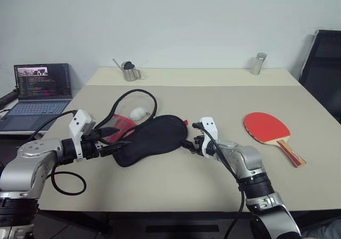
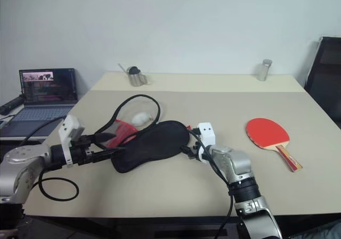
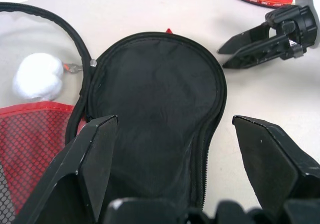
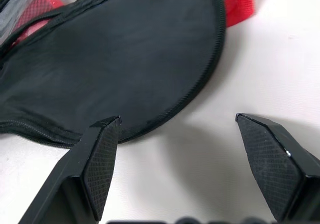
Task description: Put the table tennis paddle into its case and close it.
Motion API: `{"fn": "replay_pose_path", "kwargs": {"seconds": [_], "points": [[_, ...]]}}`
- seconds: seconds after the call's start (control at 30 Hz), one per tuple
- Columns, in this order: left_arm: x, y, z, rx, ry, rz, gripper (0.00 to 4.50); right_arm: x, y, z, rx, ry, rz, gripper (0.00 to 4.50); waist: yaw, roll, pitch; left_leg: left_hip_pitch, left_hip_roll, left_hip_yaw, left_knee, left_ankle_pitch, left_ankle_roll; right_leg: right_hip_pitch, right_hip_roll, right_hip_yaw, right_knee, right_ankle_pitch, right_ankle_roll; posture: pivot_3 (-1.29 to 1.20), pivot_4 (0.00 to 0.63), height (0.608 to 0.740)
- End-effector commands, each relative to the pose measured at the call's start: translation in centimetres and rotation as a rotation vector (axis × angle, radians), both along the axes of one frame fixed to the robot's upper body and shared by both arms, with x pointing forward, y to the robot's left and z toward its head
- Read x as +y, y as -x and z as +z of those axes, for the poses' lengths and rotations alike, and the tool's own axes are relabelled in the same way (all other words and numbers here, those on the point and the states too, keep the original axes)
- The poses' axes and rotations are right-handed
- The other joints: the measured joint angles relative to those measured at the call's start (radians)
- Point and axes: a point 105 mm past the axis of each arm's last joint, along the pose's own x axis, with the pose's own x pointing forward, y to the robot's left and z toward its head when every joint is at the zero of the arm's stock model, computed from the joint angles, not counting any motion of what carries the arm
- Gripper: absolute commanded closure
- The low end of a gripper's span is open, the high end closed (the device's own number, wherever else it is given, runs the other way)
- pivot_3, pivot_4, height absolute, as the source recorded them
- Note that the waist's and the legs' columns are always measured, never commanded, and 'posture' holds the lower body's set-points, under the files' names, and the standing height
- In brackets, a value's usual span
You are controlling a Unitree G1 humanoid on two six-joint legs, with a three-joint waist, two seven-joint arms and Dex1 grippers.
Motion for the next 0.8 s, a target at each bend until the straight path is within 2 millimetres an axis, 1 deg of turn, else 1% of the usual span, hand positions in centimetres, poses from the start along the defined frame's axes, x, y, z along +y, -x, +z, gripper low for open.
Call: {"fn": "replay_pose_path", "kwargs": {"seconds": [0.03,0.17,0.27,0.43,0.57,0.67,0.8], "points": [[-0.3,0.2,1.6,-0.058,-0.012,-0.012,0.47,1.6,0.5,1.4,-0.018,-0.046,0.053,0.48,0.0,0.0,0.0,0.0,0.0,0.0,0.0,0.0,0.0,0.0,0.0,0.0,0.0,0.0,0.0,0.0,0.15,0.74],[-0.5,0.2,1.7,-0.058,-0.009,-0.015,0.47,3.1,1.3,1.4,0.009,-0.075,0.1,0.48,-0.001,0.0,0.0,0.0,0.0,0.0,0.0,0.0,0.0,0.0,0.0,0.0,0.0,0.0,0.0,0.0,0.15,0.74],[-0.6,0.2,1.6,-0.057,-0.008,-0.015,0.47,4.0,1.6,1.5,0.017,-0.083,0.119,0.48,-0.001,0.0,0.0,0.0,0.0,0.0,0.0,0.0,0.0,0.0,0.0,0.0,0.0,0.0,0.0,0.0,0.15,0.74],[-0.8,0.1,1.6,-0.061,-0.004,-0.011,0.47,4.9,1.2,1.9,0.024,-0.122,0.102,0.48,-0.001,0.0,0.0,0.0,0.0,0.0,0.0,0.0,0.0,-0.001,0.0,0.0,0.001,0.0,0.0,0.0,0.15,0.74],[-0.9,-0.1,1.6,-0.061,-0.006,-0.013,0.47,5.0,0.4,2.2,0.049,-0.17,0.06,0.48,-0.001,0.0,0.0,0.0,0.0,0.0,0.0,0.0,0.0,-0.001,0.0,0.0,0.001,0.0,0.0,0.0,0.15,0.74],[-1.1,-0.3,1.5,-0.061,-0.007,-0.017,0.47,4.8,-0.4,2.2,0.066,-0.192,0.011,1.09,0.0,0.0,0.0,0.0,0.0,0.0,0.0,0.0,0.0,0.0,0.0,0.0,0.001,0.0,0.0,0.0,0.15,0.74],[-1.4,-0.3,1.4,-0.061,-0.01,-0.027,0.47,4.3,-0.8,2.1,0.102,-0.217,-0.024,2.47,-0.002,0.0,0.0,0.0,0.0,0.0,0.0,0.0,0.0,-0.001,0.0,0.0,0.001,0.0,0.0,0.0,0.15,0.74]]}}
